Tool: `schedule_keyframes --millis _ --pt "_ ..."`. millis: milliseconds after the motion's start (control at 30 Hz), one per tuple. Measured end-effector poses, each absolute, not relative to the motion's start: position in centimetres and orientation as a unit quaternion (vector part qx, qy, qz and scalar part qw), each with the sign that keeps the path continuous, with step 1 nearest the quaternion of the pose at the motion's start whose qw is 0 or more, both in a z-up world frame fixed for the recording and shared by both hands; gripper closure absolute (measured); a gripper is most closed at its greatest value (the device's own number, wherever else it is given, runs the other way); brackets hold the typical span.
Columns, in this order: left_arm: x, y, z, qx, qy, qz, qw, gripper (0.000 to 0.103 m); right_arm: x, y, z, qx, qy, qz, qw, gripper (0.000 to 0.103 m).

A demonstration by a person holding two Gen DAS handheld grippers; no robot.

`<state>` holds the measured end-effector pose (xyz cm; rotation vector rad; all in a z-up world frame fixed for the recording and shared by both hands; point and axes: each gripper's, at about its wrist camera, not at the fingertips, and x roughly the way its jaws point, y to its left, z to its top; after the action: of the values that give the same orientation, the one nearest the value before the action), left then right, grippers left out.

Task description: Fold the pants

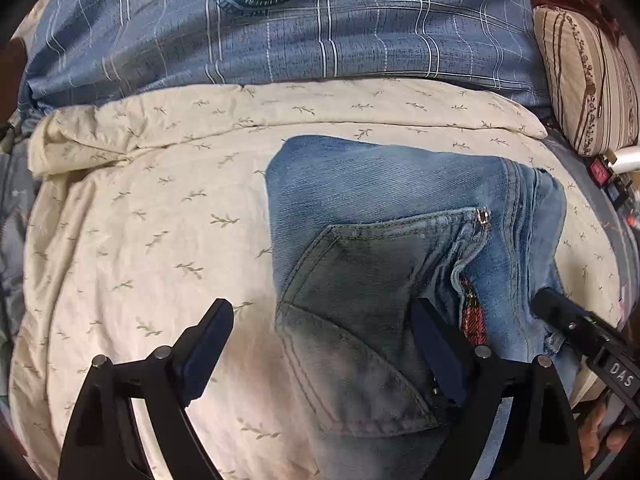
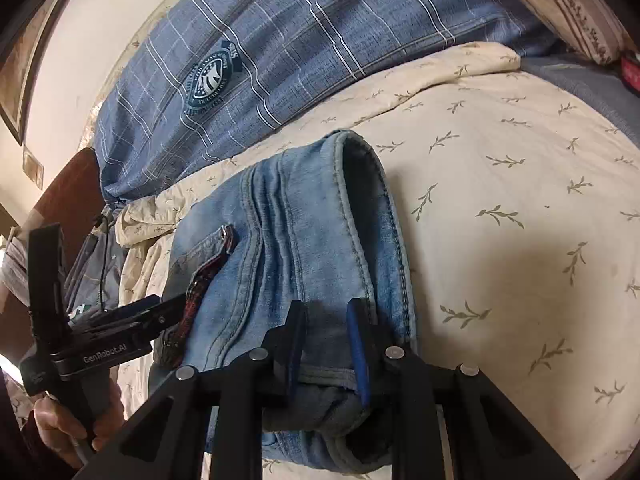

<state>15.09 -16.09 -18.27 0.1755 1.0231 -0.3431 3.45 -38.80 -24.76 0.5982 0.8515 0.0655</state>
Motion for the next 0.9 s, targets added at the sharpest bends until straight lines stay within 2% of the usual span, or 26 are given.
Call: schedule_keyframes --millis 333,700,900 --pt "11.3 -13.6 -15.8 0.119 0.437 -0.142 0.880 0.012 2.2 -38.4 -19.5 0.253 0.295 -0.002 0.922 0.078" --pt "11.2 -12.9 -17.4 0.122 0.436 -0.136 0.881 0.012 7.6 -36.6 -19.6 0.212 0.307 -0.003 0.928 0.078" --pt "11.3 -13.4 -18.1 0.132 0.429 -0.134 0.883 0.009 10.7 -37.8 -22.7 0.236 0.374 -0.012 0.897 0.077"
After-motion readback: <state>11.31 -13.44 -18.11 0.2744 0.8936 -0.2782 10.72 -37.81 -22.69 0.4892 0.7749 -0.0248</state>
